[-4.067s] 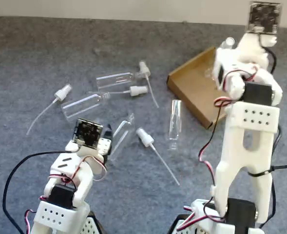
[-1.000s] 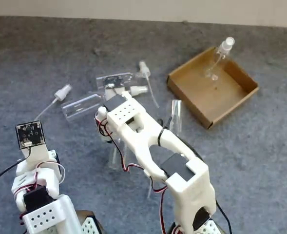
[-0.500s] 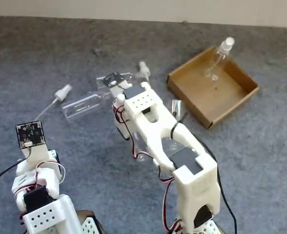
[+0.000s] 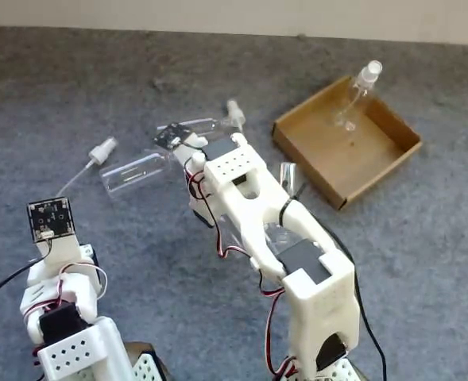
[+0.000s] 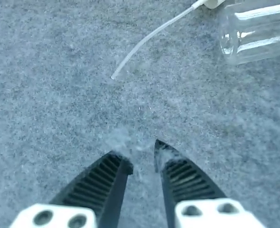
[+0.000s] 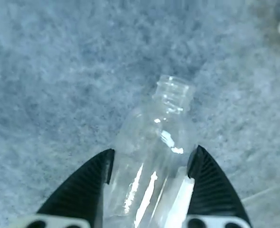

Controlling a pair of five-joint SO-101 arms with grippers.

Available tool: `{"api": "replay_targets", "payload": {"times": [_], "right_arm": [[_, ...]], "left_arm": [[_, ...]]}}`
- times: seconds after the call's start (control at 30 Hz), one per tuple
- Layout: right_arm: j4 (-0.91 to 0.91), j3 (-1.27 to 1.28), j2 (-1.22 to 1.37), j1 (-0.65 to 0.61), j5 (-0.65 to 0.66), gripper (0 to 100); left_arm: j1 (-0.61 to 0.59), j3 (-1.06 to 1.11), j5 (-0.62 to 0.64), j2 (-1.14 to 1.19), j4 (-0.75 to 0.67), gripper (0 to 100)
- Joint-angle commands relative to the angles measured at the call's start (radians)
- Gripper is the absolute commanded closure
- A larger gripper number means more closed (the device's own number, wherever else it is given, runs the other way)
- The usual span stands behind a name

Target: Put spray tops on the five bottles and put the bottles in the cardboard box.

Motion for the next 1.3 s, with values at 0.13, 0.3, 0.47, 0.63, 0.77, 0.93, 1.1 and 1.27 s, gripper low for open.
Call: {"api": "replay_targets", "payload": {"times": [0.13,0.3,0.47,0.63,0.77,0.93,1.1,1.27], "right_arm": [[-0.022,-0.041,-0.01,-0.036,0.012,89.6],[-0.022,-0.038,0.016,-0.074,0.006,89.6],[-0.015,-0.045,0.13,-0.077,-0.044,89.6],[-0.013,-0.068,0.174,-0.073,-0.106,85.8],[-0.015,-0.074,0.17,-0.071,-0.106,81.4],[-0.015,-0.074,0.174,-0.076,-0.106,81.3],[-0.015,-0.073,0.176,-0.071,-0.106,81.0],[-0.015,-0.073,0.176,-0.074,-0.106,78.7]], "left_arm": [[0.024,-0.005,-0.012,-0.012,-0.006,95],[0.024,-0.004,-0.012,-0.012,-0.006,95],[0.024,-0.004,-0.012,-0.012,-0.006,95],[0.024,-0.004,-0.012,-0.012,-0.006,95],[0.024,-0.004,-0.012,-0.012,-0.006,95],[0.024,-0.004,-0.012,-0.012,-0.006,95],[0.024,-0.004,-0.012,-0.012,-0.006,95],[0.024,-0.004,-0.012,-0.012,-0.006,95]]}}
